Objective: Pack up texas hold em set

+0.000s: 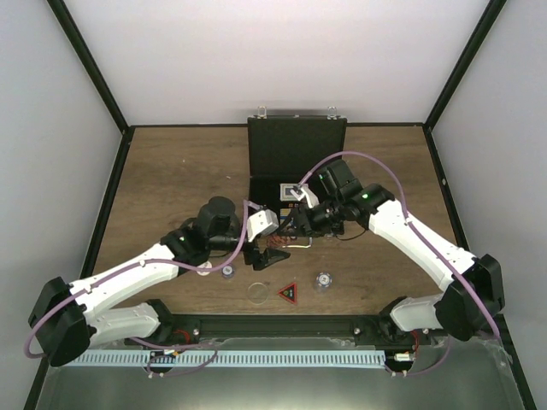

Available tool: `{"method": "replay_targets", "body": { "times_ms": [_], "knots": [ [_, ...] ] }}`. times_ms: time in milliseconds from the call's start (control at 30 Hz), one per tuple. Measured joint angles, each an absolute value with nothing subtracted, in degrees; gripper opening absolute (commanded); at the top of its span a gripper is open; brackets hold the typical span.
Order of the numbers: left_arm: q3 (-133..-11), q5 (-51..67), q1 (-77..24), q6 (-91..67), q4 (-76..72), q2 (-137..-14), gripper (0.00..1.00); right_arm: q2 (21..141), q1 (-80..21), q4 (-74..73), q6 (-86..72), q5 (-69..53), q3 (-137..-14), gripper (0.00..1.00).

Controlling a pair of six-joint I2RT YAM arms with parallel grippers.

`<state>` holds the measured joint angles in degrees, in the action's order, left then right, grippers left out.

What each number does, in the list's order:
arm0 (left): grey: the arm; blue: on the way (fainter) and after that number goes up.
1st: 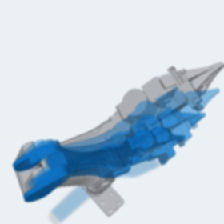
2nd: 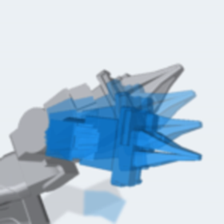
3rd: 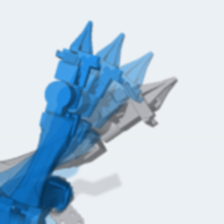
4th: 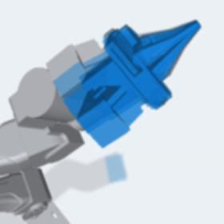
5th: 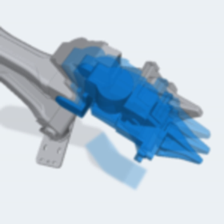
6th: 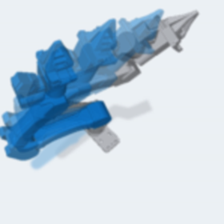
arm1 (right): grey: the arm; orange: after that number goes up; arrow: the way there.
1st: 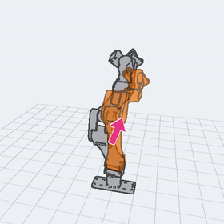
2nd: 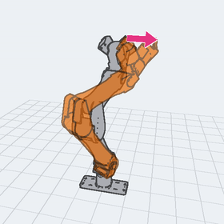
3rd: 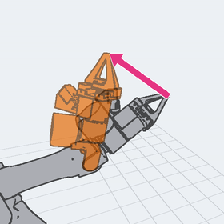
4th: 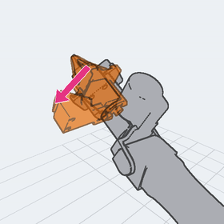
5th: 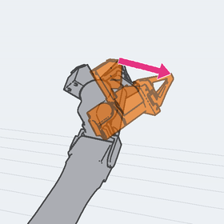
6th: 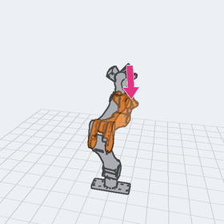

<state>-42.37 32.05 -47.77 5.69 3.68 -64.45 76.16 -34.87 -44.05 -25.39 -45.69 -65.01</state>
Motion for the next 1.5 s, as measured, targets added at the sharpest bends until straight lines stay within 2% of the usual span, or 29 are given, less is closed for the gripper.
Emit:
{"method": "replay_targets", "body": {
  "times_ms": [433, 567, 733, 967, 1267, 1500],
  "knots": [
    [-42.4, 22.0, -50.8, 8.8, 5.4, -64.0, 0.53, 77.6, -35.7, -43.7, -25.5, -46.3, -65.4, 0.27],
    [-42.4, 19.8, -51.4, 9.3, 5.5, -63.5, 0.53, 77.7, -35.8, -44.1, -25.5, -46.3, -66.0, 0.27],
    [-42.4, 17.6, -52.5, 9.9, 5.7, -63.4, 0.61, 77.7, -35.8, -44.1, -25.5, -46.4, -66.0, 0.27],
    [-42.4, 15.3, -53.5, 10.8, 6.4, -63.3, 0.63, 77.7, -35.9, -43.9, -25.6, -46.4, -66.4, 0.27],
    [-42.4, 12.8, -54.1, 11.5, 6.8, -63.2, 0.48, 77.7, -36.2, -43.6, -26.0, -46.4, -66.4, 0.27],
    [-42.4, 12.6, -54.4, 12.3, 7.2, -63.2, 0.28, 77.7, -36.3, -43.6, -26.8, -46.3, -66.4, 0.29]
  ]
}}
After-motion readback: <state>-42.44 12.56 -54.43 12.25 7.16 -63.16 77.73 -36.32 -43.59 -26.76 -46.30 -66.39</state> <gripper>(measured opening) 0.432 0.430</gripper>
